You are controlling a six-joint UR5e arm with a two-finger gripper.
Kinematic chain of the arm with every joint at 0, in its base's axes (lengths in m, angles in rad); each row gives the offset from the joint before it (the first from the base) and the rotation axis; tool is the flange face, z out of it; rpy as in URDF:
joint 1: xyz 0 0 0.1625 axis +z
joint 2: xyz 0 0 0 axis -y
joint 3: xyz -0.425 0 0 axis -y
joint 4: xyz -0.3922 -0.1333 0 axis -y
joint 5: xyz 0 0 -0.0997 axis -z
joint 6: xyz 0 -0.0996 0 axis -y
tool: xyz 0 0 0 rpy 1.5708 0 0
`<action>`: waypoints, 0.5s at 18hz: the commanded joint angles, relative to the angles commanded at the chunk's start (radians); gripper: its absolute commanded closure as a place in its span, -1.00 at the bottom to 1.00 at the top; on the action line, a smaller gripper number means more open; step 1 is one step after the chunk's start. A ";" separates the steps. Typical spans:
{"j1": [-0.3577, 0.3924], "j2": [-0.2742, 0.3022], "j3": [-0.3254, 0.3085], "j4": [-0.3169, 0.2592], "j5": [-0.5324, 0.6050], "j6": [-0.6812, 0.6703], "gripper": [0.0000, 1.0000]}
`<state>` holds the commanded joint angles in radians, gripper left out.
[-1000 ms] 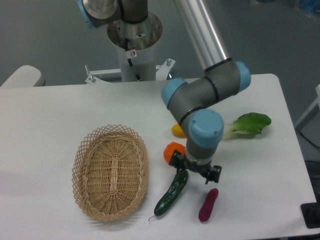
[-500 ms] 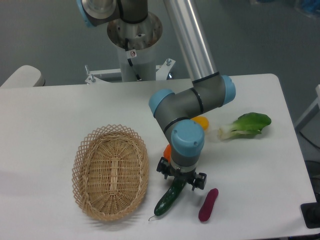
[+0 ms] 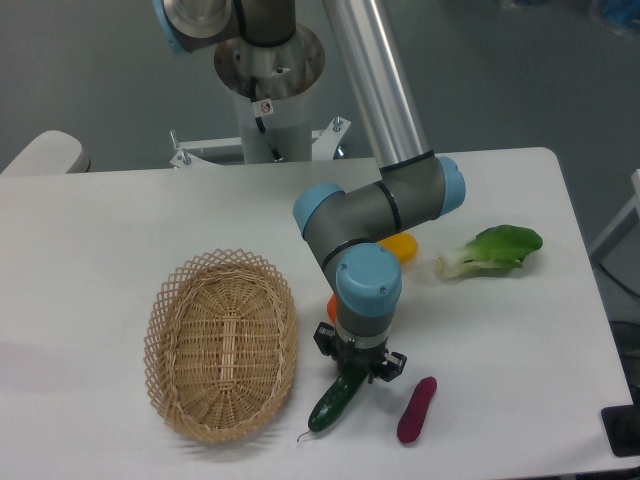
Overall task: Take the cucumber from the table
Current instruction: 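Lower the gripper around the cucumber and close on it, then lift the held cucumber up and away from the table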
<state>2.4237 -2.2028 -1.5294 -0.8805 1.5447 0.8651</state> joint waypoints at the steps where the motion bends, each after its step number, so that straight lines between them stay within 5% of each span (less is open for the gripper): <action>1: 0.002 0.003 0.005 -0.002 -0.002 0.002 0.74; 9: 0.018 0.081 0.098 -0.083 0.014 0.115 0.71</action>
<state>2.4420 -2.1217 -1.4313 -0.9632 1.5584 0.9797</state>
